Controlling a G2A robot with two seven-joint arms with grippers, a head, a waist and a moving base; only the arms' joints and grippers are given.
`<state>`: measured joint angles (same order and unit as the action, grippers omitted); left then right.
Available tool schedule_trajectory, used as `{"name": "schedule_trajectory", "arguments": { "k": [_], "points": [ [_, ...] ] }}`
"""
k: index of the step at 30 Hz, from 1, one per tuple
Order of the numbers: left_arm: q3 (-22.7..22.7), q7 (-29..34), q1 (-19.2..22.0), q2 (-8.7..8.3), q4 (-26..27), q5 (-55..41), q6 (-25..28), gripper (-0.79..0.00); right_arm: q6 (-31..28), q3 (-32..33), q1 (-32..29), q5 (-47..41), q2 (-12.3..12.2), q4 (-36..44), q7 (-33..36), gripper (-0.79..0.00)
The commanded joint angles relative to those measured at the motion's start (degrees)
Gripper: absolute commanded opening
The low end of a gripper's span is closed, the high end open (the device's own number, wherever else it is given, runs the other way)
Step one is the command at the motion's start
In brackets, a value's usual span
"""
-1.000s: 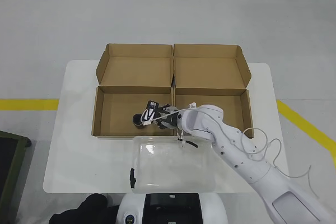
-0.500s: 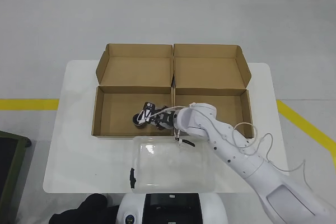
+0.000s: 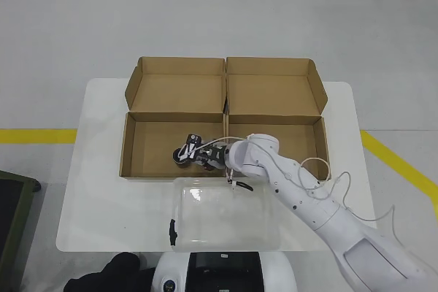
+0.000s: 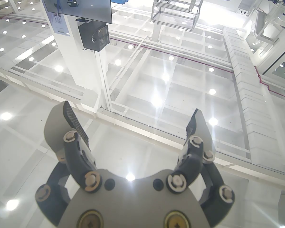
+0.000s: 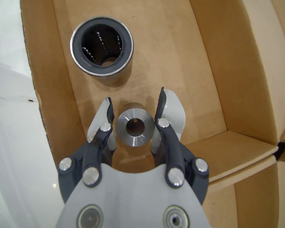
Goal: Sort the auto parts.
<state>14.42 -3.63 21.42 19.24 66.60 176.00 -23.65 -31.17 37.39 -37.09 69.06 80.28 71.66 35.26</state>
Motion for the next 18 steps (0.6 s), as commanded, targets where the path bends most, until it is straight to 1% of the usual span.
{"name": "schedule_trajectory", "arguments": {
  "k": [1,5,10,18],
  "points": [
    [0.0,0.0,0.0,0.0,0.0,0.0,0.0,0.0,-0.06,0.27,-0.05,-0.1,0.04,0.22,-0.21,-0.437],
    [0.0,0.0,0.0,0.0,0.0,0.0,0.0,0.0,-0.38,1.34,-0.44,0.11,-0.15,2.06,-0.65,-0.428],
    [0.0,0.0,0.0,0.0,0.0,0.0,0.0,0.0,-1.15,3.92,-1.87,-0.74,-0.84,6.3,-1.08,-0.406],
    [0.0,0.0,0.0,0.0,0.0,0.0,0.0,0.0,-2.11,10.37,-6.89,-0.83,-2.91,16.96,-1.83,-0.391]
  ]
}}
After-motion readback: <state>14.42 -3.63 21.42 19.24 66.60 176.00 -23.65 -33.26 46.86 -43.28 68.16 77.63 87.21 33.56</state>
